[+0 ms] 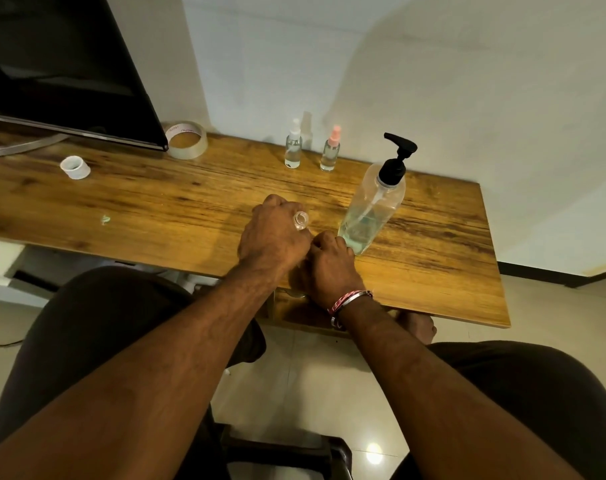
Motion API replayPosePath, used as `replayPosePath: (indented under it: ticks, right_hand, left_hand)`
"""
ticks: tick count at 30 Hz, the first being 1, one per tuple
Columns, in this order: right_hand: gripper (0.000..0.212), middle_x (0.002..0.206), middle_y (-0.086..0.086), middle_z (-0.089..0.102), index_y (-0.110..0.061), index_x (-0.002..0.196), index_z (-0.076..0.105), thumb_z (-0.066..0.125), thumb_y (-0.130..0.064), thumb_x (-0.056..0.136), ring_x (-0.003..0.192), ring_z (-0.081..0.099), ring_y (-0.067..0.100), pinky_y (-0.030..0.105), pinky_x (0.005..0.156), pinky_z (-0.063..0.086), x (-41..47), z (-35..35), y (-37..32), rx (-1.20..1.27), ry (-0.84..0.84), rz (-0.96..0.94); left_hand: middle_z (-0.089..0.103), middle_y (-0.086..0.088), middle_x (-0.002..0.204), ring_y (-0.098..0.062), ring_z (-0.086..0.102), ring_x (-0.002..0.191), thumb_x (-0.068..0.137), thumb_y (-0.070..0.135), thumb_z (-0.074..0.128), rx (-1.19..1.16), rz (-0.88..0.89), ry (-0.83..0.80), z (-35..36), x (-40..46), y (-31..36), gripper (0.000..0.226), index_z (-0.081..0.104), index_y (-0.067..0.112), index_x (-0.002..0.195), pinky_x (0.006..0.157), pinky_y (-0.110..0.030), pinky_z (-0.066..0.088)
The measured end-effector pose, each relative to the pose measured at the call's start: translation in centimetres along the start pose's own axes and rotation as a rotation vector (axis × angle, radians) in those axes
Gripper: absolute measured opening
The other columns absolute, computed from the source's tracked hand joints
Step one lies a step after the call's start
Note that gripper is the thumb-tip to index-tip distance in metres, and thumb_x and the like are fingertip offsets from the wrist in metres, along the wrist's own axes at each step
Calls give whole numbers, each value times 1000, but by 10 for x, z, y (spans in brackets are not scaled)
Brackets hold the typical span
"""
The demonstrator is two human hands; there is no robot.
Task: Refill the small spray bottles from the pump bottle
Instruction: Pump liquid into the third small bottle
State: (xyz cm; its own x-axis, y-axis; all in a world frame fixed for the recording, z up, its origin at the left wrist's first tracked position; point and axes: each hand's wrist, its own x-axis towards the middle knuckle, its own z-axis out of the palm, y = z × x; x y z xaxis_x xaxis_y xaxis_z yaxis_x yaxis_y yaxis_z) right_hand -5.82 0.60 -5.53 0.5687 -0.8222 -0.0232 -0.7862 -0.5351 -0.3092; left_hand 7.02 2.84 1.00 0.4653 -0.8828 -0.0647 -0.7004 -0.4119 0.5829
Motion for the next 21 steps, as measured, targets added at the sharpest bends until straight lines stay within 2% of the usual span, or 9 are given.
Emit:
replayPosePath:
  ticks: [5,11,13,16,21]
  right_hand:
    - [37,122,9,54,-17,124,64,60,-40,94,110,50,31,47,94,43,1,-2,-4,16,12,24]
    - [42,129,7,58,-20,126,64,65,-42,91,117,50,30,47,99,42,1,-16,-7,83,3,42]
    - [43,128,7,60,-20,128,63,65,-40,91,117,52,29,46,101,43,0,-23,-7,102,24,49]
    - [39,121,8,65,-16,127,67,65,-32,91,114,57,29,44,101,45,-1,-34,-10,167,72,39]
    - [26,111,4,69,-13,117,74,65,-23,95,98,64,16,29,87,53,-8,-65,-17,297,236,69]
  left_hand:
    - [57,7,137,-20,56,125,92,28,73,20,-15,-25,0,1,2,40,69,33,132,93,-44,57]
    - [64,6,129,-14,59,106,94,25,73,-38,-34,25,-7,-3,8,36,70,28,130,77,-32,49]
    - [67,6,127,-11,57,101,95,26,73,-60,-23,48,-11,-6,10,36,69,28,130,77,-31,50]
    - [66,5,128,-15,62,108,96,28,70,-73,0,68,-18,-12,12,37,67,27,133,86,-34,54]
    - [65,5,123,-17,61,108,94,32,67,-100,36,56,-26,-23,15,37,66,27,131,87,-38,55]
